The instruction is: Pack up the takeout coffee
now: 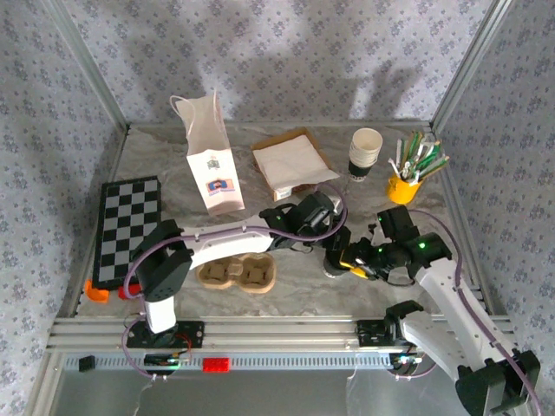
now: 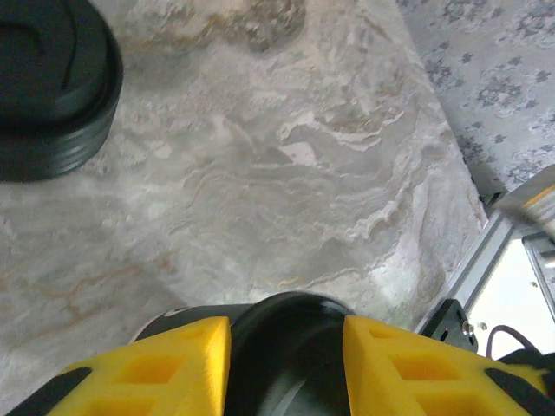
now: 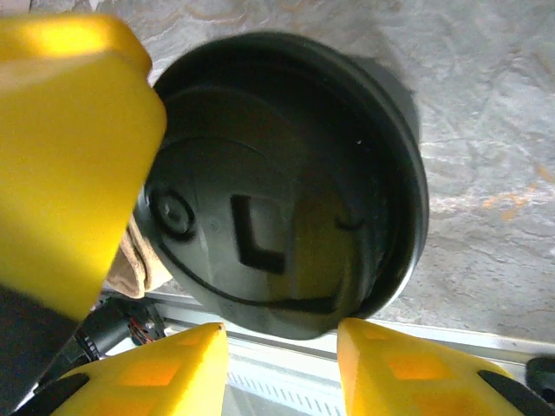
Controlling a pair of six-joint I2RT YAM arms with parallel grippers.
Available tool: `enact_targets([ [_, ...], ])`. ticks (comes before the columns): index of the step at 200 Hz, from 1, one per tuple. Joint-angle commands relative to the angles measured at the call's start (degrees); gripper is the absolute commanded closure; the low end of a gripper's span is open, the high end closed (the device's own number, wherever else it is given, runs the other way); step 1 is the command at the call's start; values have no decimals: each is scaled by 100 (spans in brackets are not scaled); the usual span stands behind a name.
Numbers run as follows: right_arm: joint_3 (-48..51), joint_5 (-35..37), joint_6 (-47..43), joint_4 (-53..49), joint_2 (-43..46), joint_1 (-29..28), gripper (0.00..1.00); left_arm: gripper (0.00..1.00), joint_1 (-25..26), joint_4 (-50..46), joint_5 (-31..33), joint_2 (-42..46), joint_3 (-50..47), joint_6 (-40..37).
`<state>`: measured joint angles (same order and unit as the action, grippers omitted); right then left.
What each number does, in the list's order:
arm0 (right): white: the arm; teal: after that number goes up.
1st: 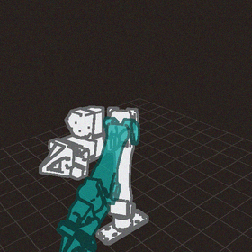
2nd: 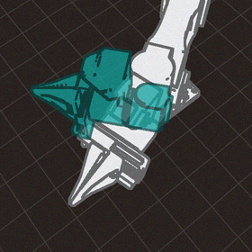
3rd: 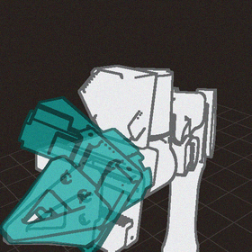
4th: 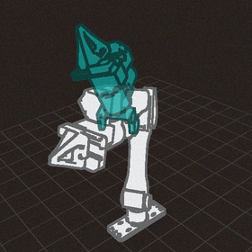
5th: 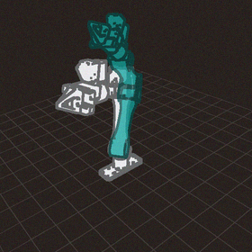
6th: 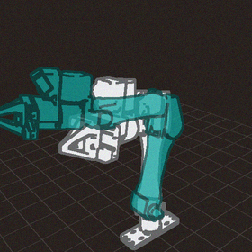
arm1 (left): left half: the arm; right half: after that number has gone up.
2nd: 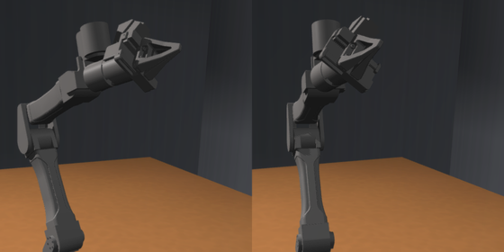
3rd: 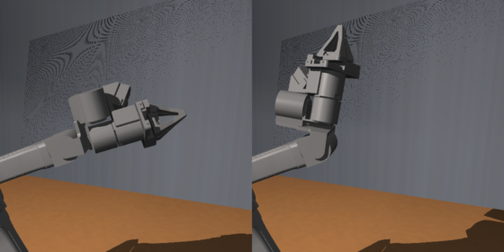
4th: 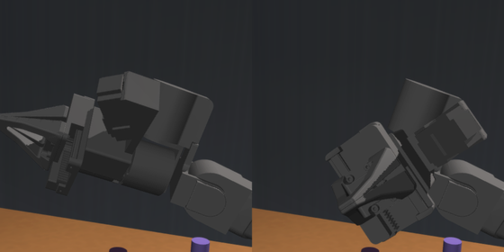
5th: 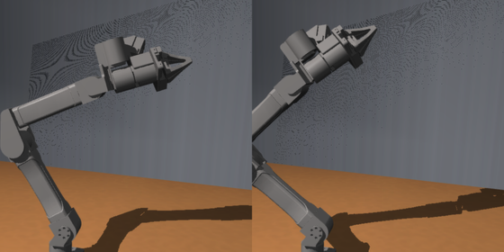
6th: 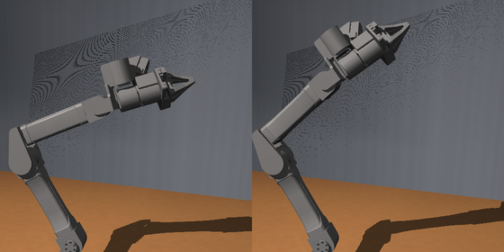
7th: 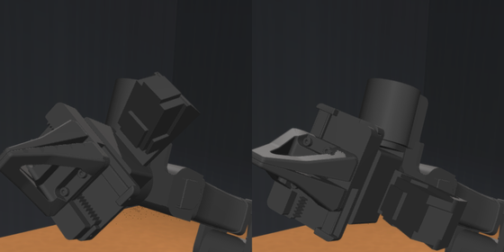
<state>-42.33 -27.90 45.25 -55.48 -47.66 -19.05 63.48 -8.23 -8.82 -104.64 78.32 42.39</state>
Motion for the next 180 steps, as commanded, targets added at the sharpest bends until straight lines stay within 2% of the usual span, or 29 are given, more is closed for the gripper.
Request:
enact_targets([
  [1,40,59,406,278,45,-125,60,62,-29,102,-183,-51,218,-366],
  [46,-212,-99,391,109,95,-97,58,59,-160,-223,-13,172,166,-432],
  [74,-448,6,-94,-354,-25,344,57,57,-152,-532,196,497,75,-398],
  [94,-557,-9,-490,-566,-322,560,60,54,-152,-865,368,729,-98,-197],
  [105,-730,298,-785,-690,-459,548,60,53,-143,-1040,371,859,-223,-56],
  [128,-943,476,-1168,-944,-838,395,60,49,-76,-1076,241,1046,-569,219],
  [180,-982,591,-1147,-942,-1051,-98,61,46,50,-1020,-14,704,-556,385],
])
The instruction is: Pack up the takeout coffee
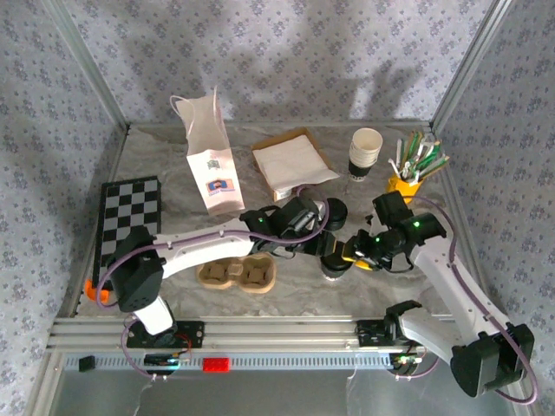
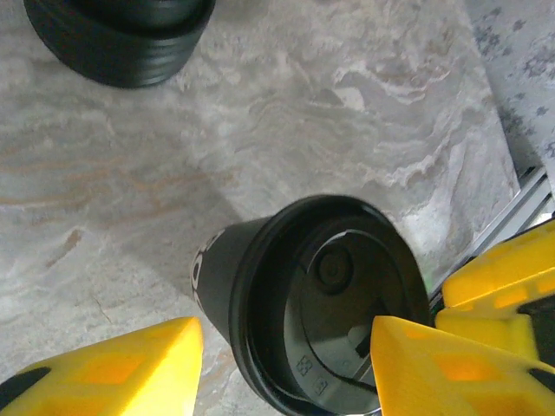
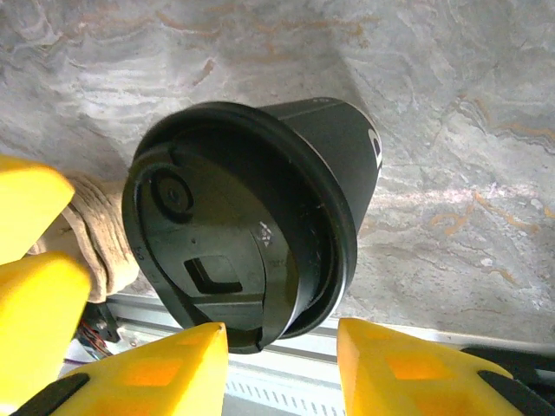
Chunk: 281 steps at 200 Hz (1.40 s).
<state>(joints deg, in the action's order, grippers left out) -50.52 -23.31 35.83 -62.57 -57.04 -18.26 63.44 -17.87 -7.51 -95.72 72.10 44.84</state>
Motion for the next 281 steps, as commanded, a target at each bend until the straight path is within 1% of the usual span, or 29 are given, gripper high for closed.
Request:
enact_targets([
  [1,-161,137,-207,-236,-118,-191,61,46,54,-57,-146,-195,67,135],
  [27,-213,204,-200,-229,-310,-429,61,46,54,-35,-181,-310,122,93],
  [85,-177,551,-228,-315,-492,-503,61,49,59,15,-169,-357,-20,105],
  [113,29,612,-168,-365,-493,-602,61,51,54,33,-198,-325,-148,127],
  [156,385,703,-19,-221,-557,-769,62,52,63,197,-264,-290,-451,216],
  [194,523,1026,300,-489,-616,-807,64,52,81,192,-259,-224,-645,214],
  [202,563,1173,307,-420,-616,-810,64,52,81,138,-228,-228,-644,170],
  [217,642,1199,344,-356,-674,-835,65,53,112,83,-167,-264,-629,105],
  [246,587,1541,454,-552,-783,-1115,65,53,217,170,-29,-270,-653,58],
  [256,625,1499,474,-533,-783,-1147,65,53,221,179,-20,-302,-667,40],
  [265,648,1204,403,-589,-775,-1099,66,53,198,146,-11,-324,-638,14],
  [281,410,1322,261,-620,-671,-959,66,54,161,154,48,-299,-607,-42],
])
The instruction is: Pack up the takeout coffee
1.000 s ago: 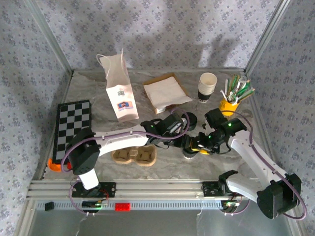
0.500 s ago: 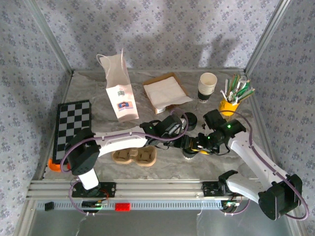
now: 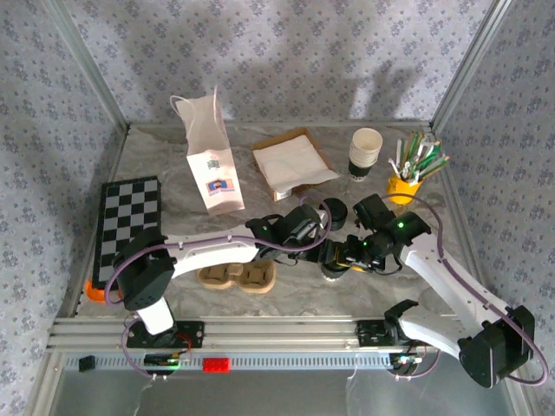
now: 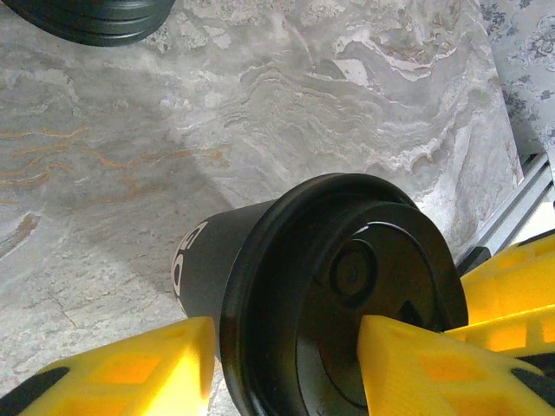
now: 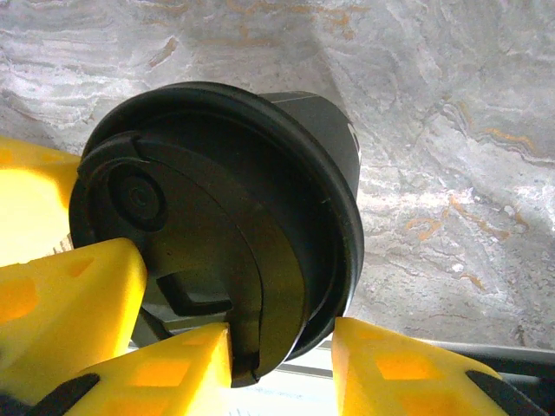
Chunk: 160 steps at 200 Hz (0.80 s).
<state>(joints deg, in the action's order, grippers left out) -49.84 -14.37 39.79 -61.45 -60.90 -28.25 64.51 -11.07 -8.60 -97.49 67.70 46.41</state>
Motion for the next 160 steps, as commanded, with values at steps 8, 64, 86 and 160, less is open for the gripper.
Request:
enact_targets([
  [8,178,425,-111,-724,-216,76,66,54,36,-457,184,-74,-208,-188],
  [64,-507,-304,-130,-372,-92,369,64,54,-35,-81,148,17,-17,-281],
  [86,-723,-366,-203,-433,-27,619,63,53,-44,59,198,154,0,-284],
  [160,-1058,-510,-725,-24,-677,1136,60,51,-132,242,254,514,3,-272],
])
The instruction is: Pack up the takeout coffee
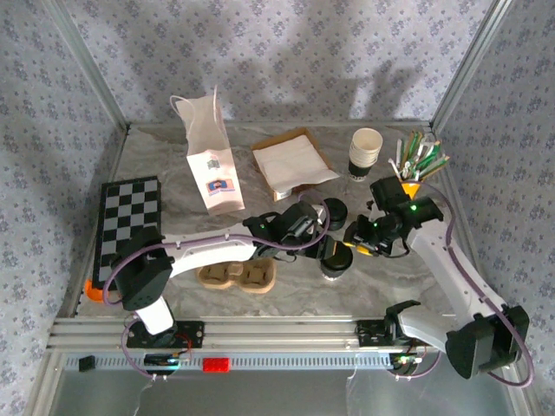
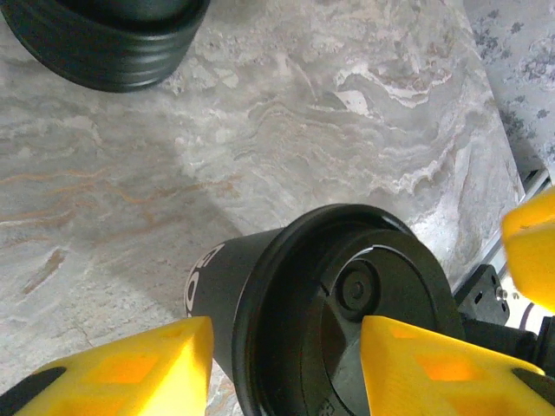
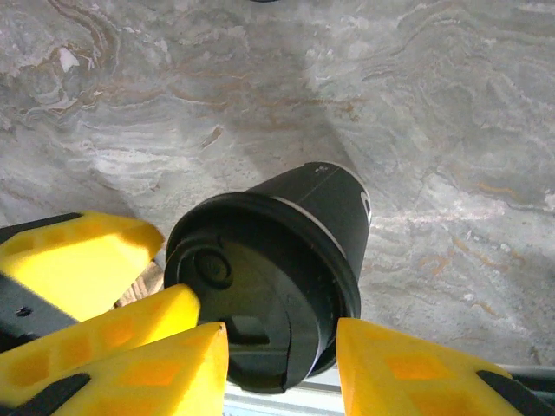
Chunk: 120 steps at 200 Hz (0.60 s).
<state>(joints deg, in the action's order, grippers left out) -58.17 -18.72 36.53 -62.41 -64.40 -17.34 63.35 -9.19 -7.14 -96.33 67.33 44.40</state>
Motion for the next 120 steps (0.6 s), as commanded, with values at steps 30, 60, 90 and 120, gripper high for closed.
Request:
enact_targets([
  [30,-312,25,-595,201,-661,-32,58,51,-12,-124,289,604,-88,26],
  [60,-361,-57,-761,296,-935,-24,60,51,-16,-416,252,614,-97,271],
  [90,-245,-53,-876,384,-1074,-32,65,52,19,-506,203,704,-281,422],
  [120,-197,54,-914,337,-1066,-38,66,51,130,-702,-13,693,-226,598],
])
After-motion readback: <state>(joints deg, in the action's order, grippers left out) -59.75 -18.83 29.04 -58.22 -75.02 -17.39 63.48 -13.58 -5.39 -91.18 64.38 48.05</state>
